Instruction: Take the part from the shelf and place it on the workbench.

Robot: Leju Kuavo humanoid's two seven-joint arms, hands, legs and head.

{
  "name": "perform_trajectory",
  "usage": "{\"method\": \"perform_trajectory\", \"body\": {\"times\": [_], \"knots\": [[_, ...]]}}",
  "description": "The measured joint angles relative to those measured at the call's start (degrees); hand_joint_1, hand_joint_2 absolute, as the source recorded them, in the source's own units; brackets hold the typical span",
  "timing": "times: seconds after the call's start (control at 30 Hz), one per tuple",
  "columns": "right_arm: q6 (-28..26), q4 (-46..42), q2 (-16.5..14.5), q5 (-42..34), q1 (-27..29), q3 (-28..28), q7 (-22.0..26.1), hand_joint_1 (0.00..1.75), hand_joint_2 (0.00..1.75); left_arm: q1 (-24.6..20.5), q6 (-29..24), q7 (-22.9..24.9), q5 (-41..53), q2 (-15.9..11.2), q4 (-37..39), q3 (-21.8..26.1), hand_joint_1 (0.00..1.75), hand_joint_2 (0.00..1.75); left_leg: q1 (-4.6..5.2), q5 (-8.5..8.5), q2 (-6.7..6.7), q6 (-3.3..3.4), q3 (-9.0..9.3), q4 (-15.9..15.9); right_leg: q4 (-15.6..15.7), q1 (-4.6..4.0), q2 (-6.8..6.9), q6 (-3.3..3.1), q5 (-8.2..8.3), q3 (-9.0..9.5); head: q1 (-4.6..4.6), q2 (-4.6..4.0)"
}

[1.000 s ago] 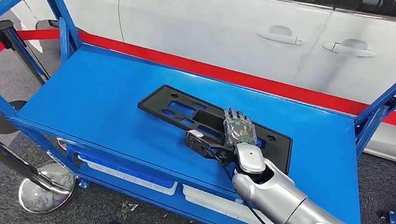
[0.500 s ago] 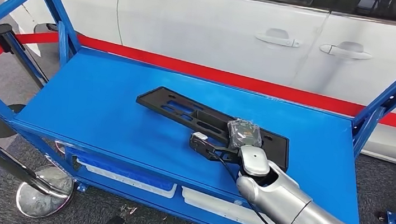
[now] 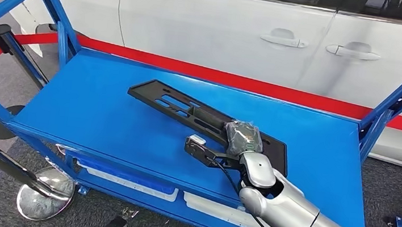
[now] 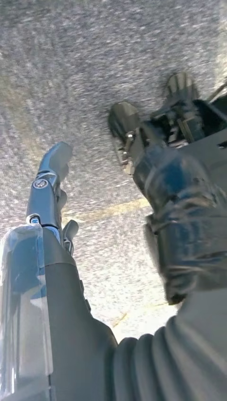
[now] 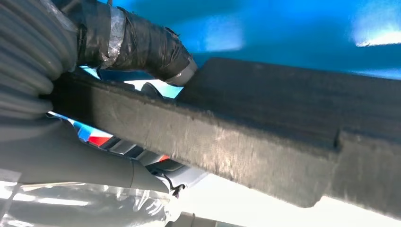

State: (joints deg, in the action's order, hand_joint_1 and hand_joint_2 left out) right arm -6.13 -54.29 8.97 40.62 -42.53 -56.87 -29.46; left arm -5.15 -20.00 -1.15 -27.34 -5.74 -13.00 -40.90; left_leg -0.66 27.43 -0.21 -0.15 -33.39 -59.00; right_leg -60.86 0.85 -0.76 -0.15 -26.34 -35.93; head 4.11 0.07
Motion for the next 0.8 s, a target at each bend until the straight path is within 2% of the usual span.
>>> {"method": "perform_trajectory", "body": {"times": [0.07, 0.1, 0.2, 0.23, 0.27, 0.3, 0.33, 0.4, 0.43, 0.5, 0.57, 0.63, 0.7, 0.73, 0.77, 0.8], "knots": [[-0.94, -2.56, 0.38, 1.00, 0.38, 0.33, 0.00, 1.54, 1.75, 0.01, -0.91, 0.01, -0.19, -0.02, 0.00, -0.09, 0.00, 1.75, -0.08, 0.90, 0.03, -0.45, -0.44, -1.04, 0.22, 0.14, 0.05, -0.68, 0.06, 0.13, 0.15, -0.01], [-1.62, -3.98, 0.55, 1.57, 0.57, 0.57, 0.00, 1.54, 1.75, -0.01, -1.47, 0.10, -0.22, -0.02, 0.00, -0.13, 0.00, 1.75, -0.11, 2.11, 0.05, -0.67, -1.32, -3.01, 0.32, 0.24, 0.08, -0.96, 0.09, 0.21, 0.26, -0.01], [-4.39, -8.26, 0.93, 3.13, 1.30, 1.58, -0.01, 1.54, 1.75, -0.01, -3.12, 0.40, -0.31, -0.06, 0.00, -0.23, 0.00, 1.75, -0.13, 6.46, 0.09, -1.13, -6.18, -13.08, 0.33, 0.04, 0.08, -1.43, -0.02, 0.31, 0.46, -0.01], [-5.50, -9.77, 1.13, 3.69, 1.66, 1.98, -0.01, 1.54, 1.75, 0.01, -3.59, 0.39, -0.39, -0.07, 0.00, -0.26, 0.00, 1.75, -0.11, 6.60, 0.09, -1.06, -7.37, -15.05, 0.31, -0.09, 0.08, -1.53, -0.10, 0.37, 0.46, -0.01], [-6.60, -11.55, 1.39, 4.32, 2.06, 2.43, 0.00, 1.54, 1.75, 0.03, -3.97, 0.35, -0.51, -0.07, 0.00, -0.29, 0.00, 1.75, -0.06, 5.69, 0.09, -0.85, -7.72, -15.10, 0.30, -0.23, 0.06, -1.62, -0.20, 0.48, 0.45, -0.01], [-7.68, -13.48, 1.66, 5.03, 2.41, 2.93, -0.01, 1.54, 1.75, 0.04, -4.25, 0.33, -0.65, -0.05, 0.00, -0.32, 0.00, 1.75, 0.03, 3.76, 0.08, -0.46, -7.01, -12.93, 0.30, -0.38, 0.02, -1.68, -0.32, 0.66, 0.45, -0.01], [-8.64, -15.42, 1.90, 5.75, 2.66, 3.47, -0.01, 1.54, 1.75, 0.04, -4.48, 0.36, -0.79, -0.05, 0.00, -0.34, 0.00, 1.75, 0.23, 1.38, 0.07, 0.10, -5.60, -9.30, 0.33, -0.50, -0.03, -1.72, -0.46, 0.87, 0.44, -0.01], [-10.19, -18.77, 2.25, 7.06, 2.90, 4.56, -0.01, 1.54, 1.75, 0.00, -4.89, 0.63, -1.12, -0.10, 0.00, -0.38, 0.00, 1.75, 0.77, -1.56, 0.07, 1.26, -2.75, -3.08, 0.49, -0.63, -0.14, -1.63, -0.61, 1.11, 0.32, -0.01], [-10.78, -20.20, 2.39, 7.62, 3.06, 5.07, 0.00, 1.54, 1.75, -0.02, -5.20, 0.81, -1.27, -0.13, 0.00, -0.39, 0.00, 1.75, 1.04, -1.89, 0.07, 1.67, -1.97, -1.43, 0.59, -0.57, -0.17, -1.45, -0.59, 1.09, 0.32, -0.01], [-11.56, -22.89, 2.69, 8.57, 3.65, 5.86, 0.00, 1.54, 1.75, -0.02, -6.11, 1.18, -1.57, -0.13, 0.00, -0.41, 0.00, 1.75, 1.36, -1.63, 0.07, 2.07, -1.38, -0.02, 0.95, -0.45, -0.15, -0.95, -0.43, 1.03, 0.37, 0.00], [-11.88, -25.39, 2.99, 9.03, 4.29, 6.43, 0.01, 1.54, 1.75, 0.01, -7.21, 1.86, -1.79, 0.00, 0.00, -0.42, 0.00, 1.75, 0.96, -1.82, 0.20, 2.24, -0.60, 1.55, 0.68, -0.49, 0.03, -0.32, -0.90, 0.85, 0.38, 0.00], [-12.23, -27.52, 3.19, 9.00, 4.57, 6.92, 0.03, 1.54, 1.75, -0.03, -8.16, 2.80, -1.88, 0.20, 0.00, -0.43, 0.00, 1.75, 0.53, -2.27, 0.34, 2.34, 0.07, 2.62, -3.21, -0.51, 0.17, 0.19, -3.41, -0.76, 0.26, -0.01], [-12.70, -28.89, 3.31, 8.33, 4.85, 7.15, 0.12, 1.54, 1.75, -0.07, -8.87, 3.64, -1.88, 0.40, 0.00, -0.44, 0.00, 1.75, 0.54, -2.30, 0.35, 2.44, 0.14, 2.56, -10.19, -0.34, 0.21, 0.56, -6.67, -3.91, 0.22, -0.01], [-12.99, -29.43, 3.35, 7.29, 5.17, 7.15, 0.21, 1.54, 1.75, -0.07, -9.12, 4.06, -1.88, 0.50, 0.00, -0.45, 0.00, 1.75, 0.51, -2.24, 0.33, 2.44, 0.08, 2.40, -12.84, -0.19, 0.23, 0.78, -7.41, -5.24, 0.21, -0.01], [-13.28, -30.00, 3.38, 5.88, 5.51, 7.16, 0.32, 1.54, 1.75, -0.05, -9.34, 4.50, -1.86, 0.63, 0.00, -0.48, 0.00, 1.75, 0.44, -2.15, 0.29, 2.36, -0.01, 2.16, -13.62, -0.03, 0.26, 1.00, -7.09, -5.72, 0.22, -0.01], [-13.57, -30.62, 3.40, 4.18, 5.80, 7.16, 0.43, 1.54, 1.75, -0.02, -9.54, 4.92, -1.85, 0.74, 0.00, -0.55, 0.00, 1.75, 0.33, -2.02, 0.25, 2.22, -0.12, 1.84, -12.46, 0.15, 0.30, 1.20, -5.85, -5.24, 0.23, -0.01]]}}
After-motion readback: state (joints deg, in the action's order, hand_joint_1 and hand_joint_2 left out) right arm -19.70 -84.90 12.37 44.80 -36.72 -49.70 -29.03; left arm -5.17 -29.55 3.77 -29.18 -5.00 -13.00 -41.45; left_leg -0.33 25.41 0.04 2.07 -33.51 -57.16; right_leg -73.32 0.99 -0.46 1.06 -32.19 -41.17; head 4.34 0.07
